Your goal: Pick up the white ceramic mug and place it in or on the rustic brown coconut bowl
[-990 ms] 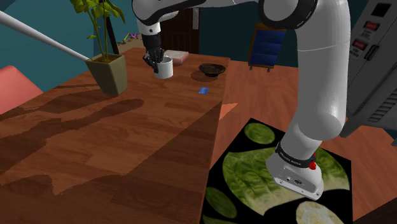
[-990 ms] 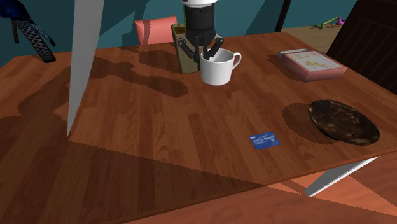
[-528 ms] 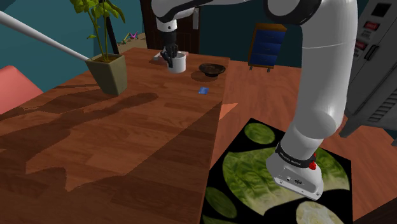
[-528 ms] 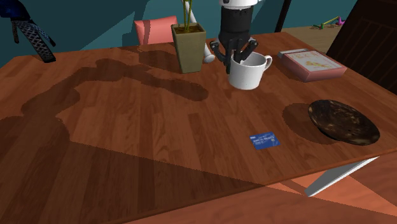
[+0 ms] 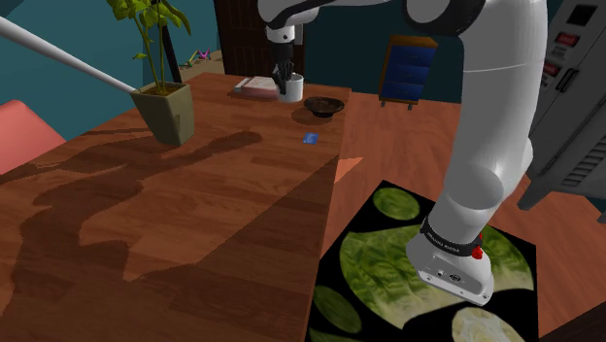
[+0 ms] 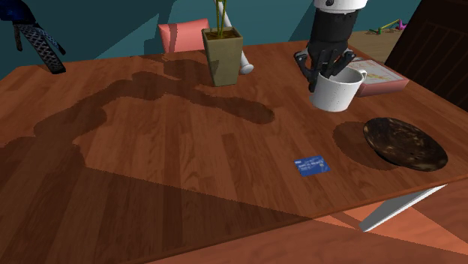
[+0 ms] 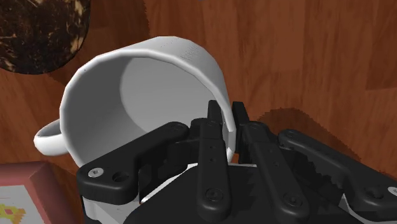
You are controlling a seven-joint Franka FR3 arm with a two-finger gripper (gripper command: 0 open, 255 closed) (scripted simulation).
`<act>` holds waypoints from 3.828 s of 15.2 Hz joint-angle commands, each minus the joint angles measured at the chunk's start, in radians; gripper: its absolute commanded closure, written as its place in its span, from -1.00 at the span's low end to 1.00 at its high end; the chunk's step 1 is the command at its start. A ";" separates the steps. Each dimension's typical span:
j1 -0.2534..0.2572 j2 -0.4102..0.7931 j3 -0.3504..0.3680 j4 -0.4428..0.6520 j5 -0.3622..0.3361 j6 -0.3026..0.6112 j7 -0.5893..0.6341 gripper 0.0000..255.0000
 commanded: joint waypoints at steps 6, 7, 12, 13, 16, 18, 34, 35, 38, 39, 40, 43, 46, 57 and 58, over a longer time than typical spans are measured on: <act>-0.098 0.035 -0.044 0.055 0.016 -0.012 -0.146 1.00; -0.112 0.045 -0.050 0.070 0.019 -0.016 -0.166 1.00; -0.184 0.111 -0.077 0.174 0.033 -0.049 -0.268 1.00; -0.199 0.128 -0.082 0.200 0.036 -0.057 -0.287 1.00; -0.244 0.187 -0.095 0.295 0.045 -0.090 -0.345 1.00; -0.256 0.205 -0.098 0.311 0.048 -0.087 -0.360 1.00; -0.255 0.225 -0.097 0.149 0.047 0.094 -0.354 1.00; -0.255 0.225 -0.097 0.149 0.047 0.094 -0.354 1.00; -0.255 0.225 -0.097 0.149 0.047 0.094 -0.354 1.00; -0.255 0.225 -0.097 0.149 0.047 0.094 -0.354 1.00; -0.255 0.225 -0.097 0.149 0.047 0.094 -0.354 1.00; -0.255 0.225 -0.097 0.149 0.047 0.094 -0.354 -1.00; -0.255 0.225 -0.097 0.149 0.047 0.094 -0.354 -1.00; -0.253 0.203 -0.097 0.240 0.047 -0.020 -0.354 -1.00; -0.253 0.203 -0.097 0.240 0.047 -0.020 -0.354 -1.00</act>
